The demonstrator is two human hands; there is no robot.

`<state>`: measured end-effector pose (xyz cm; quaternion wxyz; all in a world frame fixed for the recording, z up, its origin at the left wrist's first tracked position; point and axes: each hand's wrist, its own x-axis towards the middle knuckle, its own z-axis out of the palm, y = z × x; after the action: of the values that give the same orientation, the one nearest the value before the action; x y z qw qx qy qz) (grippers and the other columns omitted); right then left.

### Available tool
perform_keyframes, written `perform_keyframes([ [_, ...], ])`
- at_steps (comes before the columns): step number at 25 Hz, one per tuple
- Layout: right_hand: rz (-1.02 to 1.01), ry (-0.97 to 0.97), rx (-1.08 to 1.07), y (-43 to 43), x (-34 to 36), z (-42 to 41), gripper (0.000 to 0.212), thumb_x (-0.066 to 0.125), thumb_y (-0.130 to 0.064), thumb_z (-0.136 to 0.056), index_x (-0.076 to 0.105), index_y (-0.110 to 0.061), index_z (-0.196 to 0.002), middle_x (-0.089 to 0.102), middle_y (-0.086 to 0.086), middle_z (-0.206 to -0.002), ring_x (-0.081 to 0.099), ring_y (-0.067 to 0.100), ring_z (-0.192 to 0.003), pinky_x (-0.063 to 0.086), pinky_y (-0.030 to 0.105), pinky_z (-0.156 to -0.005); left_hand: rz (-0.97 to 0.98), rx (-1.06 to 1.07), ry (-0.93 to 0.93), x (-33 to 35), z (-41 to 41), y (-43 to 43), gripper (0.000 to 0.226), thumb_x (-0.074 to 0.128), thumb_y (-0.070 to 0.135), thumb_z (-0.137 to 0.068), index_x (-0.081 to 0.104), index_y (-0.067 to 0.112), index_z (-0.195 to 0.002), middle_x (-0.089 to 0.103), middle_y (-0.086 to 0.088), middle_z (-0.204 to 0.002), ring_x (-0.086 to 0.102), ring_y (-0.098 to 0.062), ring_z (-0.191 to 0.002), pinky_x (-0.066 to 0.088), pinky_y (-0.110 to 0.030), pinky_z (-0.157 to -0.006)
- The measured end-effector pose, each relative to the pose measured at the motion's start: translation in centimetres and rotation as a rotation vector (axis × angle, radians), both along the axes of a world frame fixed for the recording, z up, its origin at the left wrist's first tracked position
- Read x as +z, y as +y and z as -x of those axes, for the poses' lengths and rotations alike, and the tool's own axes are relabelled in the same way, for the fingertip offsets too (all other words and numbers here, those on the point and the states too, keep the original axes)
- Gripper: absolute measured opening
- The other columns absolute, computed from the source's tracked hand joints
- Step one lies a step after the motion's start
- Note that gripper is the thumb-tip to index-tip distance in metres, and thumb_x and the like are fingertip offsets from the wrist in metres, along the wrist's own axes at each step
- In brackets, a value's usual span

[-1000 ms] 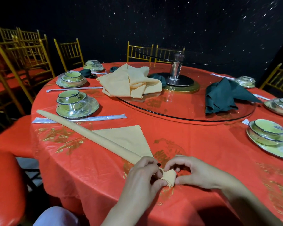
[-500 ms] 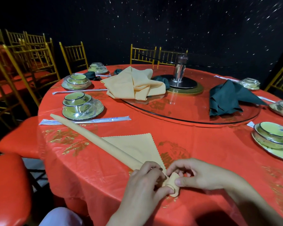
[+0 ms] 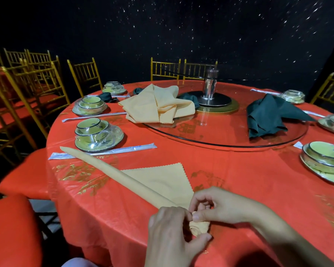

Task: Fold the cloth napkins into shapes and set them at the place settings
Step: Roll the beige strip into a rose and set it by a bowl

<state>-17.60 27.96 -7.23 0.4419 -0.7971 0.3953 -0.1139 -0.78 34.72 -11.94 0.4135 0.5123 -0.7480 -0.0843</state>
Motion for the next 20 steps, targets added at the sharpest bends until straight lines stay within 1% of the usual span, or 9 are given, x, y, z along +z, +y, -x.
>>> perform_keyframes([
  [2,-0.009,-0.060,-0.039,0.5,0.0,0.8,0.023,0.071,-0.030,-0.077,0.061,-0.033,-0.097,0.056,-0.007,-0.076,0.045,0.008,-0.068,0.037,0.020,-0.065,-0.004,0.032,0.007,-0.1,-0.1,-0.1,0.043,0.055,0.073,-0.048,0.051,0.039,-0.074,0.034,0.041,-0.075,0.042,0.009,-0.079,0.031,-0.009,-0.066],
  [4,0.004,-0.066,-0.036,1.0,0.2,1.9,0.032,0.075,-0.026,-0.073,0.062,-0.037,-0.100,0.058,-0.012,-0.087,0.047,0.003,-0.077,0.038,0.014,-0.073,-0.083,0.059,0.049,-0.2,-0.3,-0.2,0.039,0.057,0.072,-0.047,0.050,0.042,-0.071,0.043,0.036,-0.071,0.044,0.009,-0.080,0.029,-0.012,-0.075],
  [6,0.051,-0.025,-0.003,1.2,0.3,2.6,0.035,0.076,-0.022,-0.074,0.063,-0.041,-0.100,0.058,-0.011,-0.097,0.048,0.000,-0.085,0.039,0.013,-0.081,-0.186,0.051,0.104,-0.1,-0.3,0.0,0.036,0.059,0.072,-0.046,0.048,0.044,-0.066,0.054,0.025,-0.067,0.048,0.009,-0.082,0.028,-0.012,-0.082],
  [7,0.063,-0.016,0.010,1.3,0.4,2.6,0.035,0.076,-0.022,-0.074,0.063,-0.043,-0.099,0.057,-0.008,-0.099,0.049,0.001,-0.087,0.039,0.014,-0.084,-0.172,0.041,0.115,-0.1,-0.3,0.3,0.034,0.061,0.070,-0.046,0.049,0.043,-0.063,0.056,0.024,-0.066,0.050,0.010,-0.081,0.032,-0.014,-0.080],
  [9,0.089,0.016,0.041,1.3,0.7,2.5,0.029,0.073,-0.028,-0.076,0.065,-0.046,-0.097,0.057,-0.005,-0.099,0.051,0.005,-0.090,0.039,0.017,-0.085,-0.066,0.040,0.088,-0.4,-0.3,0.6,0.033,0.062,0.069,-0.050,0.055,0.039,-0.061,0.055,0.027,-0.063,0.051,0.011,-0.075,0.036,-0.017,-0.073],
  [13,0.154,0.091,0.060,1.1,1.3,1.2,0.017,0.063,-0.033,-0.082,0.063,-0.048,-0.091,0.054,-0.011,-0.091,0.051,0.004,-0.087,0.039,0.016,-0.082,0.008,0.121,0.068,-0.6,-1.0,0.8,0.040,0.051,0.080,-0.063,0.061,0.042,-0.065,0.053,0.027,-0.083,0.042,0.010,-0.083,0.030,-0.016,-0.076],
  [16,0.169,0.149,0.064,0.7,1.5,-0.3,0.009,0.055,-0.037,-0.082,0.060,-0.042,-0.088,0.053,-0.015,-0.088,0.050,0.002,-0.085,0.040,0.016,-0.081,-0.001,0.159,0.021,-0.4,-1.8,1.0,0.057,0.038,0.091,-0.061,0.060,0.043,-0.084,0.053,0.026,-0.095,0.042,0.006,-0.091,0.028,-0.020,-0.078],
  [18,0.175,0.194,0.066,0.2,1.6,-1.1,0.008,0.052,-0.040,-0.082,0.060,-0.039,-0.086,0.054,-0.017,-0.088,0.051,0.001,-0.085,0.042,0.019,-0.082,0.010,0.160,-0.023,-0.4,-2.0,1.0,0.063,0.045,0.090,-0.051,0.052,0.042,-0.092,0.052,0.026,-0.098,0.043,0.004,-0.092,0.023,-0.024,-0.071],
  [20,0.191,0.244,0.069,-0.4,1.4,-1.8,0.012,0.053,-0.038,-0.086,0.063,-0.031,-0.086,0.054,-0.017,-0.086,0.051,-0.001,-0.084,0.042,0.019,-0.080,0.049,0.167,-0.029,-0.5,-2.1,1.0,0.054,0.056,0.076,-0.048,0.049,0.042,-0.089,0.051,0.026,-0.098,0.044,0.002,-0.092,0.020,-0.026,-0.071],
])
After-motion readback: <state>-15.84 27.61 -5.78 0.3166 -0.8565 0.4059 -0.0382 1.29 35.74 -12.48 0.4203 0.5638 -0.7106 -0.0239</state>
